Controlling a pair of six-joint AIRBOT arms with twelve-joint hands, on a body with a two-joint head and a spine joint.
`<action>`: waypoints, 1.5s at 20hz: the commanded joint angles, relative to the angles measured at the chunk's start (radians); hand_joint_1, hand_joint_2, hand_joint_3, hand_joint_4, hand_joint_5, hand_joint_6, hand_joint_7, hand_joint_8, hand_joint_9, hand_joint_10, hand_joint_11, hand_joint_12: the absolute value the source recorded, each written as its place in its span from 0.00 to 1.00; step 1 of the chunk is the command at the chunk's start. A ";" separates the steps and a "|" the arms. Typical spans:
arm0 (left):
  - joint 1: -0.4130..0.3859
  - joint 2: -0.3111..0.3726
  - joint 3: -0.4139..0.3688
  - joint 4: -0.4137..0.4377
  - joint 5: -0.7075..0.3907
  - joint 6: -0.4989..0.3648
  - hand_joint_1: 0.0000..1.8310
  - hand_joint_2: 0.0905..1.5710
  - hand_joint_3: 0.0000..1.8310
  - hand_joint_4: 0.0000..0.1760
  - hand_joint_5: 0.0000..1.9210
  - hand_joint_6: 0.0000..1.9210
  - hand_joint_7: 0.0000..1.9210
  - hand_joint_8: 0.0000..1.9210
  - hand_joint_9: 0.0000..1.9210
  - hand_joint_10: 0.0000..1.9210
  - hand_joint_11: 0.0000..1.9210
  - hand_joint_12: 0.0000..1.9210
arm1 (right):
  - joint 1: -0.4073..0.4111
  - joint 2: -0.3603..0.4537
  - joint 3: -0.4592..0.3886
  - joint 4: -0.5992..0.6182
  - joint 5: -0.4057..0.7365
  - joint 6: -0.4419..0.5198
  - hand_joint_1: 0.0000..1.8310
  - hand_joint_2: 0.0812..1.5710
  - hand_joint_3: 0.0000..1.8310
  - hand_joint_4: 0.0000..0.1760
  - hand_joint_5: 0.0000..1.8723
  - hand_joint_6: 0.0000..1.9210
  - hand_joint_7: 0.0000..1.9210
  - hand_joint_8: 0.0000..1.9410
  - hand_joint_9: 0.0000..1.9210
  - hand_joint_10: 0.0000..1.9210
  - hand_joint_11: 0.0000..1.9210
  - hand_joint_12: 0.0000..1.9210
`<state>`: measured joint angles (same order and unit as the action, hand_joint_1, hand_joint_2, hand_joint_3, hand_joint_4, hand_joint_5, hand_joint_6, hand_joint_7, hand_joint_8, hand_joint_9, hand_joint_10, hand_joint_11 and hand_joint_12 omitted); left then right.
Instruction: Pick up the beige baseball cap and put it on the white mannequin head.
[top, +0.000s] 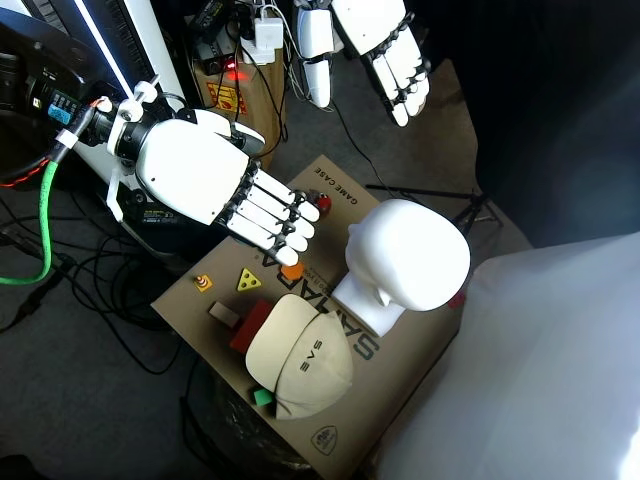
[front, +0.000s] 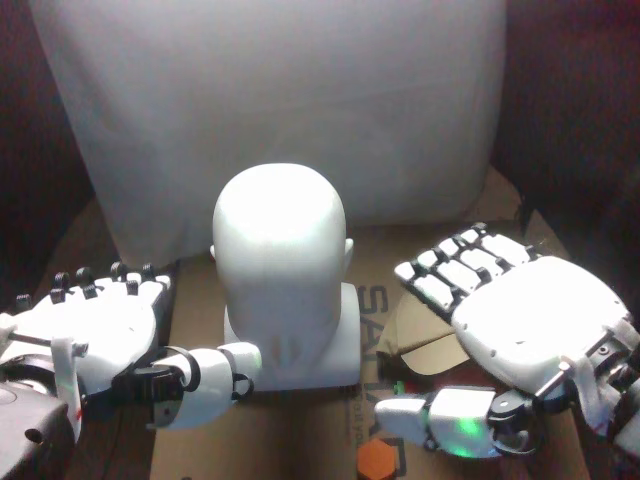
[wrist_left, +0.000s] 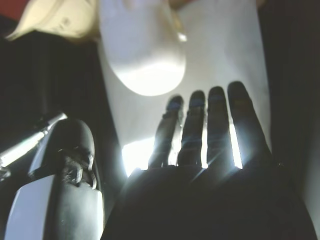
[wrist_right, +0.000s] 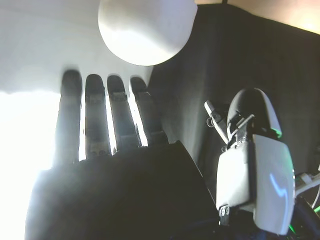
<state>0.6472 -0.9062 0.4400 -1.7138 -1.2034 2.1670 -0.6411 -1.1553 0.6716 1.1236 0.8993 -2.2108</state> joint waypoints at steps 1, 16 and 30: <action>-0.008 0.001 0.005 0.076 -0.045 -0.005 0.00 0.70 0.00 0.00 0.01 0.00 0.00 0.00 0.00 0.00 0.00 0.03 | -0.007 0.008 0.009 -0.072 0.058 -0.003 0.00 0.60 0.02 0.00 0.04 0.00 0.05 0.00 0.04 0.01 0.00 0.14; 0.387 -0.265 0.104 0.531 -0.510 -0.431 0.00 0.70 0.00 0.00 0.01 0.00 0.00 0.00 0.00 0.00 0.01 0.01 | -0.059 -0.059 0.299 -0.094 -0.055 0.119 0.59 0.66 0.00 0.00 0.06 0.00 0.07 0.00 0.05 0.00 0.00 0.18; 0.443 -0.389 0.311 0.626 -0.501 -0.586 0.00 0.70 0.00 0.00 0.00 0.00 0.00 0.00 0.00 0.00 0.00 0.00 | -0.147 -0.278 0.561 -0.019 -0.029 0.123 0.62 0.72 0.00 0.00 0.07 0.00 0.08 0.00 0.06 0.00 0.00 0.19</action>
<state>1.0908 -1.2942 0.7502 -1.1568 -1.6115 1.5848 -0.7929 -1.4456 1.2369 1.1606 0.7837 -2.0888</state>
